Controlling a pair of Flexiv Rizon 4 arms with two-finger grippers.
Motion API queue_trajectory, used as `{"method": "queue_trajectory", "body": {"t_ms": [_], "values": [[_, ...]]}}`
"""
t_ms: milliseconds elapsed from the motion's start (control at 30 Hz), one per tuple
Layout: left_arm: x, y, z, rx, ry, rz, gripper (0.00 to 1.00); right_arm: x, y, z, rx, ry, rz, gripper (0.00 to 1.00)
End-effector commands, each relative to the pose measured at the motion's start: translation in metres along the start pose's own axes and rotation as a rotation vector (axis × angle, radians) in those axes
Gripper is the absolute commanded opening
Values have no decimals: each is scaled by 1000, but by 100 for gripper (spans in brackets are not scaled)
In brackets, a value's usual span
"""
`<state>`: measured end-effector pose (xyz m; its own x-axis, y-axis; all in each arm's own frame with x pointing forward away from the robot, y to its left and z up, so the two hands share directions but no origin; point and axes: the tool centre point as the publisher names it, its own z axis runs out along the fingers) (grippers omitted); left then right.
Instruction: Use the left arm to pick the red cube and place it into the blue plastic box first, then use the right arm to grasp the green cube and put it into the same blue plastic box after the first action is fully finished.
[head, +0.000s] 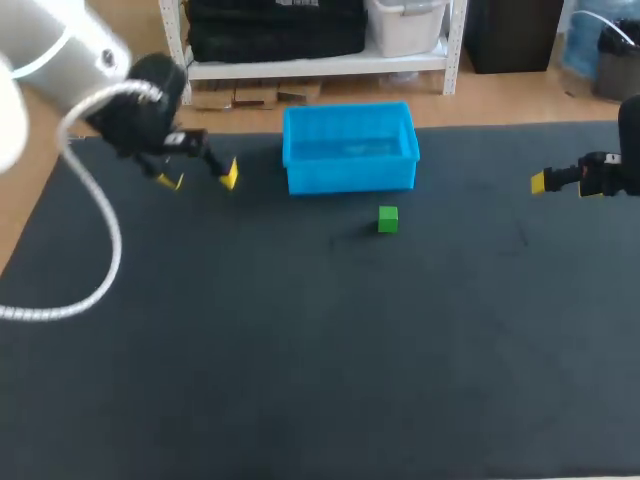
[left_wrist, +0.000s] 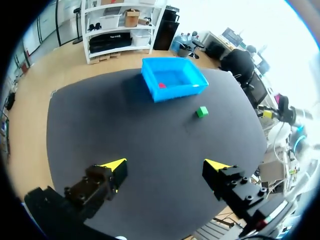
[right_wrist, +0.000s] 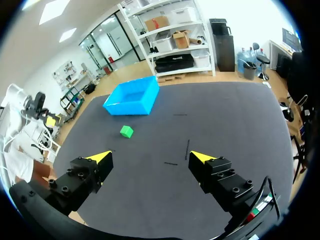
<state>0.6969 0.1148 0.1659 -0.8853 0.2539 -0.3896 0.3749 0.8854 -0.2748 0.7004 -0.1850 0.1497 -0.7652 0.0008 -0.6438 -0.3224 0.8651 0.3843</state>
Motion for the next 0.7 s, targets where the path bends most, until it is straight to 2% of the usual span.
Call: {"method": "queue_trajectory", "body": {"t_ms": [33, 167, 300, 533, 700], "values": [[60, 5, -5, 43, -521, 6, 100, 0, 0, 0, 0, 1, 0, 100], [61, 6, -3, 87, -502, 29, 100, 0, 0, 0, 0, 1, 0, 100], [53, 6, -5, 117, -473, 63, 100, 0, 0, 0, 0, 1, 0, 100], [35, 3, -6, 89, -457, 107, 100, 0, 0, 0, 0, 1, 0, 100], [30, 1, -1, 86, -410, 116, 100, 0, 0, 0, 0, 1, 0, 100]]}}
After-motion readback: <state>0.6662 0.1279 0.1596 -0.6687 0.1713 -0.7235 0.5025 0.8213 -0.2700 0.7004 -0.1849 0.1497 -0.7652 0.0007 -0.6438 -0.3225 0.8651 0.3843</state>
